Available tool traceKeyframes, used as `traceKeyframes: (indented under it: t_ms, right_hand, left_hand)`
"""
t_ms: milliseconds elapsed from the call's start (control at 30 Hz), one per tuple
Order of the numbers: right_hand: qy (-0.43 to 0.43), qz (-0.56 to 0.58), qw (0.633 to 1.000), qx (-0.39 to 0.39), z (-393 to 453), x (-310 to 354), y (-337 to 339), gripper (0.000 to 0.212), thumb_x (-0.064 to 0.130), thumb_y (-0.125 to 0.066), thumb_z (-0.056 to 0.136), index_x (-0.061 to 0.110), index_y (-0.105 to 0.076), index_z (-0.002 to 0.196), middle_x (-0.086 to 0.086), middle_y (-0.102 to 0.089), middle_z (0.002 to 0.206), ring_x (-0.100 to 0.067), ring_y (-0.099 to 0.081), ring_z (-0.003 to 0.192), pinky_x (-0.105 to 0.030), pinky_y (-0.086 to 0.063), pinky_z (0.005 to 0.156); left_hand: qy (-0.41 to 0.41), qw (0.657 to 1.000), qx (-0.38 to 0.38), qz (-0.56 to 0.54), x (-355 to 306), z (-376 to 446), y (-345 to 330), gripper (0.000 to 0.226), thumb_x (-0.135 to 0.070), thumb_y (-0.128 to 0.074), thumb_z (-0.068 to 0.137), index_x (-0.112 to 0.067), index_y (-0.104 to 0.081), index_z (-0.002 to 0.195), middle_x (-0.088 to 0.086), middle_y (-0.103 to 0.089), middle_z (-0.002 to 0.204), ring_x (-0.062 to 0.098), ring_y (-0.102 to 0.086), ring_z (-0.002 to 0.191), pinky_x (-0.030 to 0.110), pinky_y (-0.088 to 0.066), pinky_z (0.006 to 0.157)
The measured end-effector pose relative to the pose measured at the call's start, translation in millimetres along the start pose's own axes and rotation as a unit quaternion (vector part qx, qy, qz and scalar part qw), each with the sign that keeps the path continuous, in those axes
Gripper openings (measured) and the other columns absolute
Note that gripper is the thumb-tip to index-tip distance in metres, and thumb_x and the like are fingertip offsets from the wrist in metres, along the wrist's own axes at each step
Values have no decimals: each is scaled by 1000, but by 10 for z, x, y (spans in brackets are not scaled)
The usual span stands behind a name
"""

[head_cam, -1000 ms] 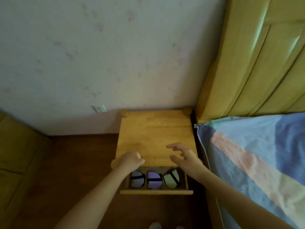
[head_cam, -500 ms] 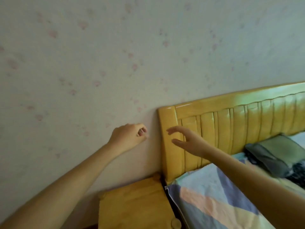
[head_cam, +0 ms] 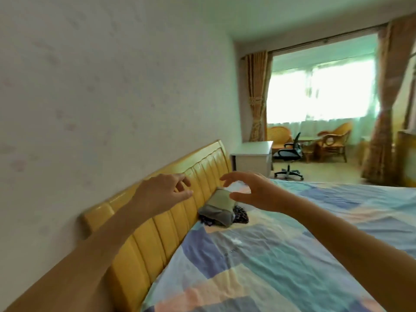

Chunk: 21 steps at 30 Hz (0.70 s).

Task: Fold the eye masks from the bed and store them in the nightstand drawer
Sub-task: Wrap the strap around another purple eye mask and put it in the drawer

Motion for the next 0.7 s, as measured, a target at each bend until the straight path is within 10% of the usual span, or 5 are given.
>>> traceKeyframes:
  t_ms: [433, 700]
  right_hand:
    - [-268, -183, 940, -101, -3760, -492, 2391, 47, 25, -67, 86, 31, -50, 129, 11, -59, 119, 4, -55, 102, -3, -41, 82]
    - [-439, -223, 856, -157, -6467, -316, 3576, 42, 35, -64, 87, 27, -54, 127, 10, -58, 126, -6, -53, 115, -28, -42, 102]
  left_hand:
    - [-343, 929, 21, -135, -4004, -172, -335, 29, -50, -59, 87, -35, -61, 111, -22, -61, 91, 2, -63, 85, 26, -52, 78]
    - [-463, 850, 94, -234, -6872, -1004, -795, 32, -54, -56, 86, -31, -64, 108, -13, -68, 100, 7, -63, 87, 33, -54, 78]
Point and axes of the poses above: each hand's wrist, its own z-axis towards the middle knuckle, its own y-axis out of the back of the hand, x = y × z, the point moved 1 cm from there along z, towards the middle knuckle
